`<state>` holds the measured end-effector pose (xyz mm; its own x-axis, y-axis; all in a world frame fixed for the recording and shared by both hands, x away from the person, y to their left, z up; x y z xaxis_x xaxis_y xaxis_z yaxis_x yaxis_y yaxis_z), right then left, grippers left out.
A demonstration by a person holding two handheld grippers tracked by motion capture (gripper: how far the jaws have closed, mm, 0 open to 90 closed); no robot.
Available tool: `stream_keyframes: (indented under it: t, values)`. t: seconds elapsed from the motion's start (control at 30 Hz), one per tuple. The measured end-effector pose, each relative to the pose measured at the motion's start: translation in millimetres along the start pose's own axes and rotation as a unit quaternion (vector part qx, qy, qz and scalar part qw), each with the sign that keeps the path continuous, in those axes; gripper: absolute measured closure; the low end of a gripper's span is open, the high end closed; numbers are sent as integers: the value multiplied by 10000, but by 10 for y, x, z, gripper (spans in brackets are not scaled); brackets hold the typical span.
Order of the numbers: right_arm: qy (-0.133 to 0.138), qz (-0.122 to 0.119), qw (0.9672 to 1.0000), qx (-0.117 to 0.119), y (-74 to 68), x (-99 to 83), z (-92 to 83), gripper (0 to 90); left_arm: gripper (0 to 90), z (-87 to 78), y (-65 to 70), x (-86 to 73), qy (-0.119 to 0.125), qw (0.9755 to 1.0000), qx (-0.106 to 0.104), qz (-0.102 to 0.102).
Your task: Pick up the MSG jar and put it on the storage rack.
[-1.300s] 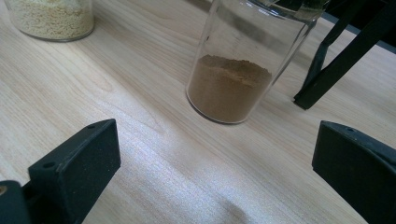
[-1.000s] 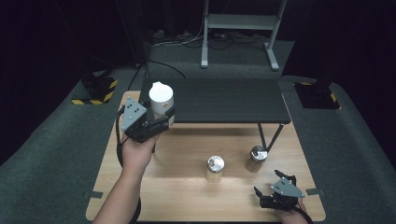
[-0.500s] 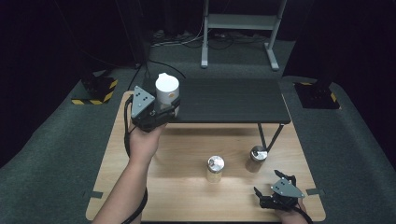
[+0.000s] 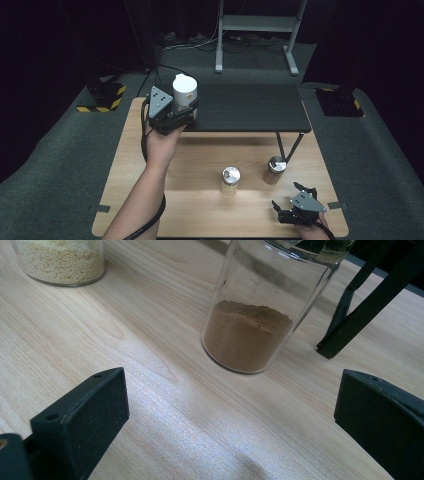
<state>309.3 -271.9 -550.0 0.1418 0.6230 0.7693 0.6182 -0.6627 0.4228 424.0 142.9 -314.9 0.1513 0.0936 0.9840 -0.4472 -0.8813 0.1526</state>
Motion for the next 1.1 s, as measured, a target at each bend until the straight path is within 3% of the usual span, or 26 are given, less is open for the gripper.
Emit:
stream_keyframes:
  t: [1.1]
  values:
    - [24,-9,10000,15,-2,-1,-5,0,305,167,-74,-123,-139,9998,102,-117]
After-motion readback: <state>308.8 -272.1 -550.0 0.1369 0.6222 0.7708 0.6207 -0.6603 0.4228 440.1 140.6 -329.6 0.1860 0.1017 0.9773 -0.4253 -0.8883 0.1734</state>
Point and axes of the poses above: each handheld gripper's, and its own axes: z roughly forward along the jaws, x roughly out of its top, y roughly to its right, the point moved 1 cm from there along z, roughly forward along the jaws, and after that the axes turned 11 degrees about -z, right-handed, at the moved point
